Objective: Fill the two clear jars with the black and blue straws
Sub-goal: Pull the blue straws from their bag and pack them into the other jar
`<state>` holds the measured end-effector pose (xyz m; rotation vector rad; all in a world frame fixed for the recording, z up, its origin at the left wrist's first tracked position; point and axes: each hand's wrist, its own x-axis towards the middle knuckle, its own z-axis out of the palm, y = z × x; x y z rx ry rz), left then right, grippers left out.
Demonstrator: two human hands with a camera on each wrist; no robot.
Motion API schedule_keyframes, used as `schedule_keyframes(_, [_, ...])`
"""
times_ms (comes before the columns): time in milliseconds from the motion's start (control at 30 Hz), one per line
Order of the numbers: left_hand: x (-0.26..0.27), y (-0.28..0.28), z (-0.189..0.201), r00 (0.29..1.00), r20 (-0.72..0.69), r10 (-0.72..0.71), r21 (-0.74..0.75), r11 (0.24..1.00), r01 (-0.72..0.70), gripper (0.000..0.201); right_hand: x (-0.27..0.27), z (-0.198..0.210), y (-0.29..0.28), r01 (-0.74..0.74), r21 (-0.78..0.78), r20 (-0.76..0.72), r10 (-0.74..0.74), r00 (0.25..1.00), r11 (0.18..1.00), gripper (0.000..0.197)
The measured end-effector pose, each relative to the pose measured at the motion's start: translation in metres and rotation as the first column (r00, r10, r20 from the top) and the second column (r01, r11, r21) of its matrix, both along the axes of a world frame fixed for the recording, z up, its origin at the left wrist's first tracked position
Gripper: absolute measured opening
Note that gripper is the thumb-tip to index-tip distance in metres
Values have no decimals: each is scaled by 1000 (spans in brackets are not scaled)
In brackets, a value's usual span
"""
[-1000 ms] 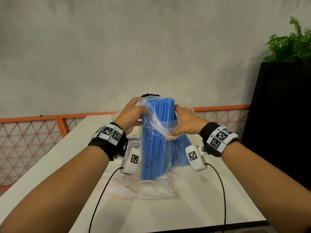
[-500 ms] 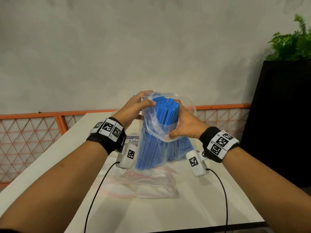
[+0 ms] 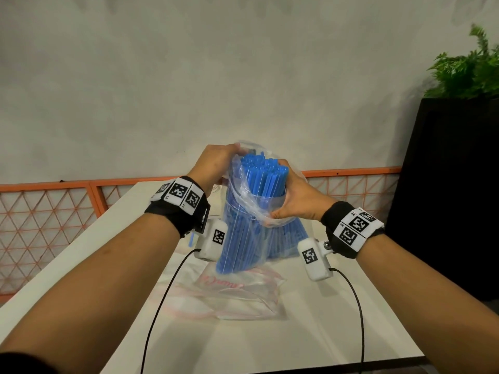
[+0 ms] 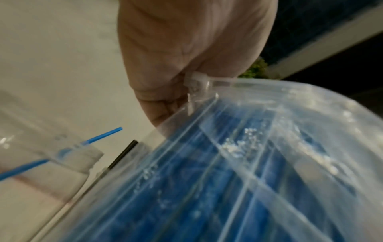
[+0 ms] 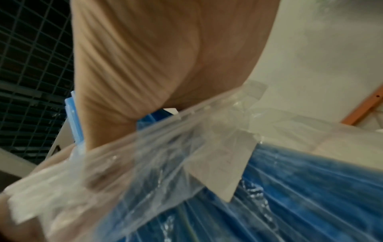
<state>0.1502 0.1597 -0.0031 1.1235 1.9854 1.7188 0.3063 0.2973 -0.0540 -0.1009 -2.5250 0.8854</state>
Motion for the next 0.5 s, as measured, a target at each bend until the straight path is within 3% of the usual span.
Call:
schedule_keyframes(167, [-5, 1, -8, 949, 231, -215, 128, 974, 189, 47, -1, -1, 5, -38, -72, 13, 39, 999, 997, 104])
schedule_keyframes(233, [-5, 3, -10, 906, 320, -278, 180, 957, 230, 37, -2, -2, 7, -47, -80, 10, 48, 999, 996, 105])
schedule_keyframes(367, [-6, 7, -11, 884, 386, -264, 206, 959, 197, 25, -3, -4, 10, -70, -102, -5, 70, 998, 992, 108])
schedule_keyframes(500, [-6, 10, -15, 850, 418, -320, 232, 943, 240, 29, -3, -4, 14, -78, -128, -22, 76, 997, 989, 107])
